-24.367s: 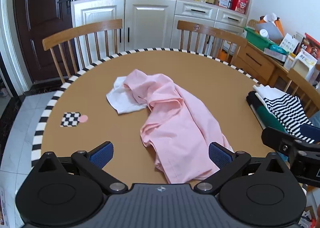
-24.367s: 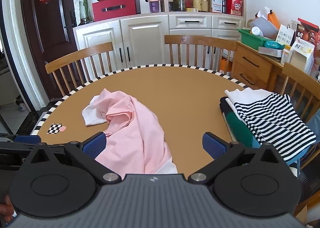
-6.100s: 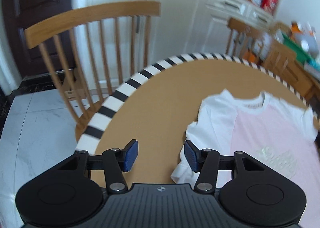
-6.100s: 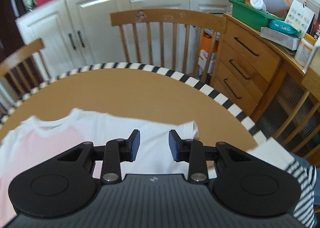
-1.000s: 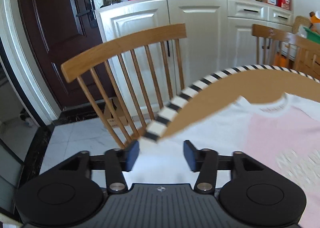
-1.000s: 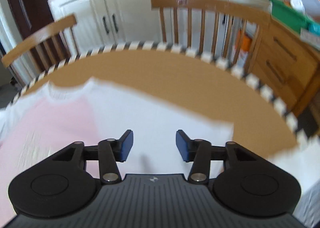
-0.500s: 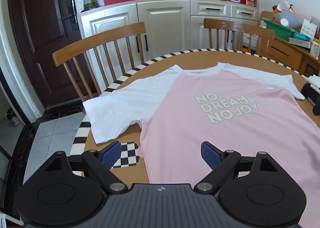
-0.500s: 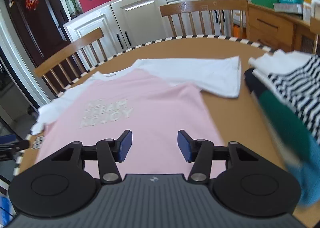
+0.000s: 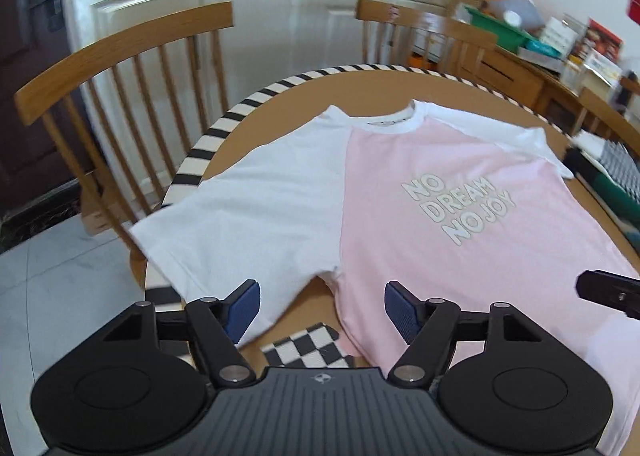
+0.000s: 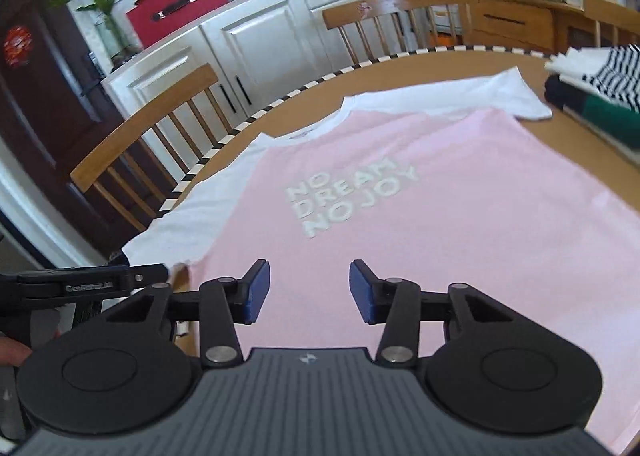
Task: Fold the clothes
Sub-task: 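Grasp the T-shirt hem with the left tool while the right tool grasps the hem, then lift the hem with both tools and carry it toward the collar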
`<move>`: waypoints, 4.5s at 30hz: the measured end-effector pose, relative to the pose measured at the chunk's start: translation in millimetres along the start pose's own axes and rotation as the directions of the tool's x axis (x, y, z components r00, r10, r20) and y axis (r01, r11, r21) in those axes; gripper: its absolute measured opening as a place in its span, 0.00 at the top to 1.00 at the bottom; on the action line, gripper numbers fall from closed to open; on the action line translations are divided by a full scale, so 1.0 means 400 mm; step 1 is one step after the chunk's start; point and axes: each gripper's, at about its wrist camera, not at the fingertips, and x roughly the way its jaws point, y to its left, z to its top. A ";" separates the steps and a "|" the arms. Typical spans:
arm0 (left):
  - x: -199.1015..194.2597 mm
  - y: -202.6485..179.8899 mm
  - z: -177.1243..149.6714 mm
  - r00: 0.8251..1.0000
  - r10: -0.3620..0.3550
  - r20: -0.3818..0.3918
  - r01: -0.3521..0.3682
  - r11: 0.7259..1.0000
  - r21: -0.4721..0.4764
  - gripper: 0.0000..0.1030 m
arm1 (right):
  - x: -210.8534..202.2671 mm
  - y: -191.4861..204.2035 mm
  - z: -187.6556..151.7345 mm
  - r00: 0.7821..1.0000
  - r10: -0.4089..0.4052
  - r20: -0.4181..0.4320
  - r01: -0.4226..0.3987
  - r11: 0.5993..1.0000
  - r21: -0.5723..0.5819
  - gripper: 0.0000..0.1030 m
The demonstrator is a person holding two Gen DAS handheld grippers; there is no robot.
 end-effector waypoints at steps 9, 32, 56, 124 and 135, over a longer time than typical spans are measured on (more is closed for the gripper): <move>0.082 0.115 0.061 0.991 -0.125 -0.038 0.128 0.986 0.107 0.29 | 0.095 0.183 -0.054 0.999 -0.029 -0.019 0.030 0.999 0.040 0.58; 0.300 0.539 0.220 0.761 -0.512 -0.399 0.635 0.713 0.296 0.50 | 0.325 0.479 -0.169 0.962 -0.274 -0.013 0.228 0.770 0.596 0.66; 0.321 0.545 0.227 0.657 -0.569 -0.493 0.744 0.595 0.304 0.82 | 0.390 0.606 -0.163 0.913 -0.405 -0.053 0.354 0.721 0.596 0.78; 0.621 -0.187 0.591 0.582 -0.562 -0.588 0.810 0.336 0.481 0.56 | 0.329 0.024 0.154 0.894 -0.447 -0.031 0.334 0.619 0.710 0.83; 0.813 -0.748 0.869 0.650 -0.572 -0.500 0.732 0.295 0.614 0.40 | 0.246 -0.527 0.307 0.801 -0.592 0.091 0.171 0.371 0.913 0.81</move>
